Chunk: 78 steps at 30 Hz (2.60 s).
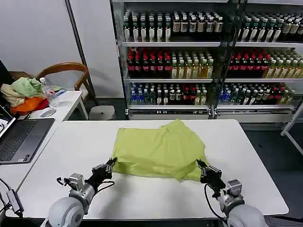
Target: Fold and organize the clothes.
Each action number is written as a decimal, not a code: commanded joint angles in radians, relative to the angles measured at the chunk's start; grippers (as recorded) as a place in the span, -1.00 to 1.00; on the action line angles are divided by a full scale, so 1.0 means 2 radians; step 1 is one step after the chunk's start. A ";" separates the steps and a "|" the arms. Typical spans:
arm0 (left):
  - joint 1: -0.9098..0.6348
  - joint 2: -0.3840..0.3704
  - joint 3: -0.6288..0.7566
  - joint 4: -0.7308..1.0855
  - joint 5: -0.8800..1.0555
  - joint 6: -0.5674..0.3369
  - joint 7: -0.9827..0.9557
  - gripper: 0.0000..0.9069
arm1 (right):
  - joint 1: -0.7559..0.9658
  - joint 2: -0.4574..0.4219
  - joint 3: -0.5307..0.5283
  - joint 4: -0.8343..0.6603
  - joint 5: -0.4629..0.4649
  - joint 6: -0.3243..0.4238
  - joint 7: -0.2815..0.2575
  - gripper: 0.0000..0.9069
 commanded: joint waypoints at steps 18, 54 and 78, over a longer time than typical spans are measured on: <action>-0.083 0.000 0.035 0.100 -0.010 -0.005 0.015 -0.89 | 0.083 0.015 -0.033 -0.085 -0.013 0.000 -0.012 -1.00; -0.103 -0.005 0.039 0.133 0.020 -0.011 0.014 1.00 | 0.146 0.049 -0.060 -0.144 -0.038 -0.033 0.018 1.00; -0.027 0.001 0.024 0.049 0.019 0.039 -0.054 1.00 | -0.014 -0.001 0.001 -0.045 -0.013 -0.015 0.027 1.00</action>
